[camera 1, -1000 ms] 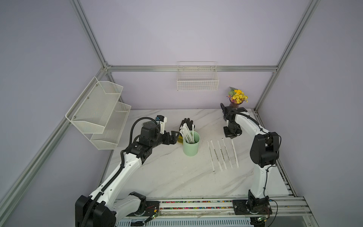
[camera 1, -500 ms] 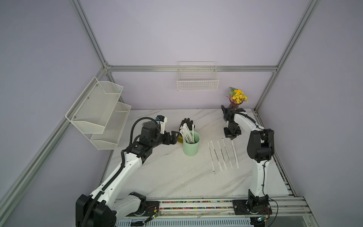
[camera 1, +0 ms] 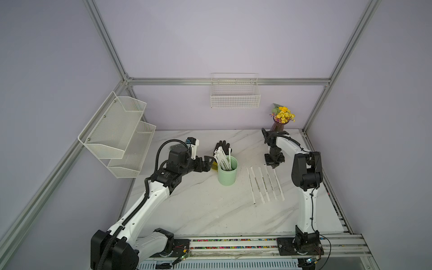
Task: Take the straws out of the storage container
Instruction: Place the straw at the center of the board.
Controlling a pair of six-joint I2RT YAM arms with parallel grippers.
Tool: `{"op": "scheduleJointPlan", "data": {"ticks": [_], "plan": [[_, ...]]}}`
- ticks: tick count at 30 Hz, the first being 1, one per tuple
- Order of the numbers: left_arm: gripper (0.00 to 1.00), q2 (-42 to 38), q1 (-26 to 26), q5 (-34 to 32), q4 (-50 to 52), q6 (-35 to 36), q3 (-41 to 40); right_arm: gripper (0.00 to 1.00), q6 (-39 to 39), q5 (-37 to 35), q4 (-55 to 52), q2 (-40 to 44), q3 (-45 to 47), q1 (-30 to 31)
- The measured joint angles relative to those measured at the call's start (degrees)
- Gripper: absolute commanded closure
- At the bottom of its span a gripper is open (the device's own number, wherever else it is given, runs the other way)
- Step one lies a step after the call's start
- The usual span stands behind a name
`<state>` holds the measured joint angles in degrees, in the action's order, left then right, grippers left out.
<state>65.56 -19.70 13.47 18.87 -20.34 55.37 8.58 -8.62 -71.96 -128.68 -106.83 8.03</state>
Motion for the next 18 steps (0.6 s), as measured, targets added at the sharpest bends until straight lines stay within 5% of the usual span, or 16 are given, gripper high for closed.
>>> {"op": "scheduleJointPlan", "data": {"ticks": [18], "plan": [[0.02,0.00,0.00,0.00,0.02,0.00,0.00,0.82,0.02,0.79,1.92,-0.79,0.26,-0.26]]}}
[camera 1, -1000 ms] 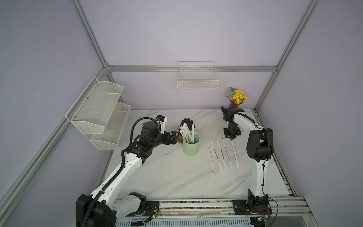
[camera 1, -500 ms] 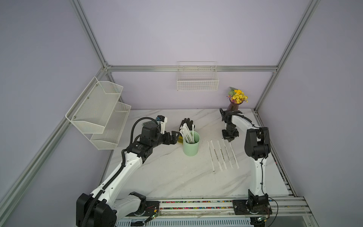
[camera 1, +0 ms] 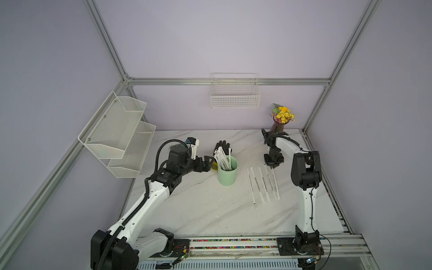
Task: Take the straws out of the storage container
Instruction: Place the straw at the center of the board.
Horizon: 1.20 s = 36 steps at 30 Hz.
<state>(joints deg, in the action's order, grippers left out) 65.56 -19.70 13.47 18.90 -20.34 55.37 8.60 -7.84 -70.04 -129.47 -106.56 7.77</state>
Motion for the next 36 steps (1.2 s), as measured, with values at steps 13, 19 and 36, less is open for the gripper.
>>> {"op": "scheduleJointPlan", "data": {"ticks": [13,19,36], "plan": [[0.02,0.00,0.00,0.00,-0.02,0.00,0.00,0.82,-0.33,-0.17,0.96,0.04,0.79,-0.02],[0.02,0.02,0.00,0.00,0.00,0.00,0.00,0.82,-0.37,-0.48,1.57,0.98,1.70,-0.02],[0.02,0.00,0.00,0.02,0.00,0.00,0.00,0.75,-0.42,-3.10,1.99,6.47,2.64,0.00]]}}
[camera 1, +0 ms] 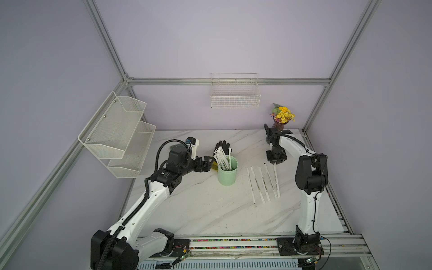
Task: Take the straws out of the storage container
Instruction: Place the straw at the center of the board.
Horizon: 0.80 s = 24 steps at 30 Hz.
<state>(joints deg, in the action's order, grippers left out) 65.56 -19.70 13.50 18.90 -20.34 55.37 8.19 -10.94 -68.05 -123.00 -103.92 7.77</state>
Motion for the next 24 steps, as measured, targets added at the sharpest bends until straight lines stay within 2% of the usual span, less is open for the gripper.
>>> {"op": "scheduleJointPlan", "data": {"ticks": [24], "plan": [[0.02,0.00,0.00,-0.02,0.00,0.00,0.00,0.65,-0.02,-0.09,0.66,-0.76,1.46,0.00]]}}
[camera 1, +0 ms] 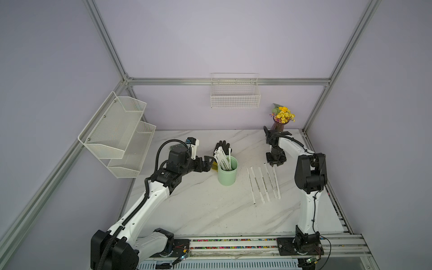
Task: Take the straws out of the storage container
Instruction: Place the straw at the center of the board.
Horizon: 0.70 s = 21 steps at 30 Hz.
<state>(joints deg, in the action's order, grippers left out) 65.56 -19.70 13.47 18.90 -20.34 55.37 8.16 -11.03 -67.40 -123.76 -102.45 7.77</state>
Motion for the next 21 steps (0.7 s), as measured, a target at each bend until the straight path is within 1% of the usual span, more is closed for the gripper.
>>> {"op": "scheduleJointPlan", "data": {"ticks": [7,13,21], "plan": [[0.02,0.00,0.00,0.00,0.00,-0.02,0.00,0.64,0.02,0.68,0.81,0.00,0.33,0.00],[0.02,0.00,0.00,-0.02,0.02,0.00,0.00,0.63,-0.17,4.17,2.27,0.00,1.75,0.00],[0.02,0.00,0.00,-0.04,0.02,0.00,0.00,0.64,-0.07,7.10,4.74,0.00,3.74,-0.02]]}}
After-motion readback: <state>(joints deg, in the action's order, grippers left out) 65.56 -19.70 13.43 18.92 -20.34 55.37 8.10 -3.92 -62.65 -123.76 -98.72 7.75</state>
